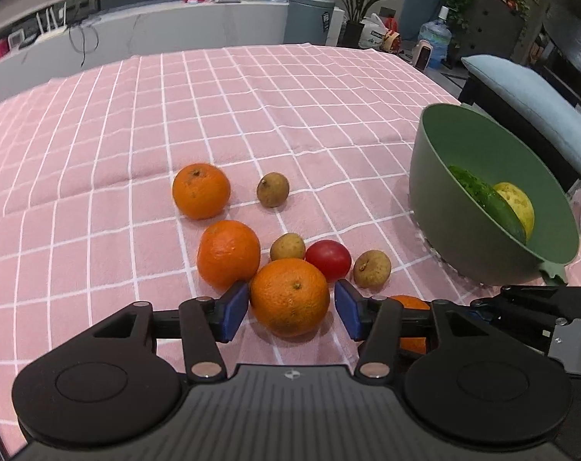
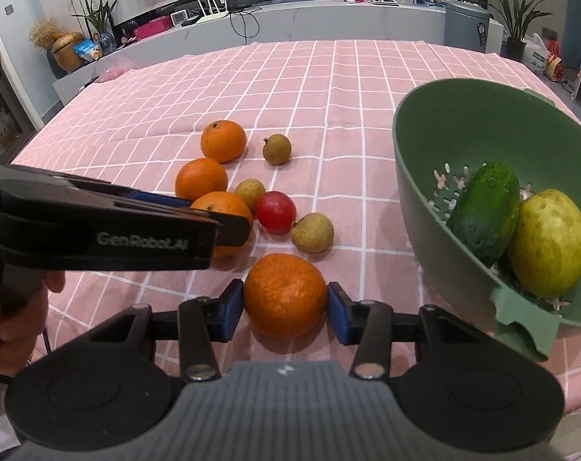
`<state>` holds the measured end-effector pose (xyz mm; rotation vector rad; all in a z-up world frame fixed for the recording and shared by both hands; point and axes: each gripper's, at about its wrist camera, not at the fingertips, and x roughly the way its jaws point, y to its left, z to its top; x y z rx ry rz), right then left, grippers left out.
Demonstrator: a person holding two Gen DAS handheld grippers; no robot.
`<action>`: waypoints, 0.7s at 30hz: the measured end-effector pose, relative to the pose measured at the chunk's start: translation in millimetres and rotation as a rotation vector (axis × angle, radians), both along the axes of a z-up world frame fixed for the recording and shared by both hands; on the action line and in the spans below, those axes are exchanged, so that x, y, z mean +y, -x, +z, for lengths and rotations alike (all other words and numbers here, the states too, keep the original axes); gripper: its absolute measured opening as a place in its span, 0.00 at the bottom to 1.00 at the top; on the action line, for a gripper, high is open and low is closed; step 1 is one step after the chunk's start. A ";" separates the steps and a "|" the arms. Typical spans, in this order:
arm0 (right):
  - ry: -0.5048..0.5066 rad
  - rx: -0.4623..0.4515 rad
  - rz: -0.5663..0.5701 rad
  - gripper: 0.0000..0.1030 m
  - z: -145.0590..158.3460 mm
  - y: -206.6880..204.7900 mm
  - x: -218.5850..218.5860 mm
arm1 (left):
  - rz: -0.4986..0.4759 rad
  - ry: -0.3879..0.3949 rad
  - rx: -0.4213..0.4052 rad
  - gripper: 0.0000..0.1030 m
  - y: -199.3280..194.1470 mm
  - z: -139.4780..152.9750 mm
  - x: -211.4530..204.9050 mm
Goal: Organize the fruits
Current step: 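Grasp an orange with the right gripper while the left gripper grasps another orange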
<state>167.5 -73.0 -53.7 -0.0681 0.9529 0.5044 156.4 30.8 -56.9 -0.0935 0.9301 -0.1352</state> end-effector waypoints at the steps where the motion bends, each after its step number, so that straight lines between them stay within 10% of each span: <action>1: -0.001 0.000 0.000 0.42 -0.1 0.1 0.0 | -0.004 -0.011 -0.004 0.58 -0.4 -0.3 -1.7; 21: -0.003 0.016 0.017 0.42 -3.1 2.0 2.2 | -0.066 -0.073 -0.015 0.60 0.9 -4.7 -12.8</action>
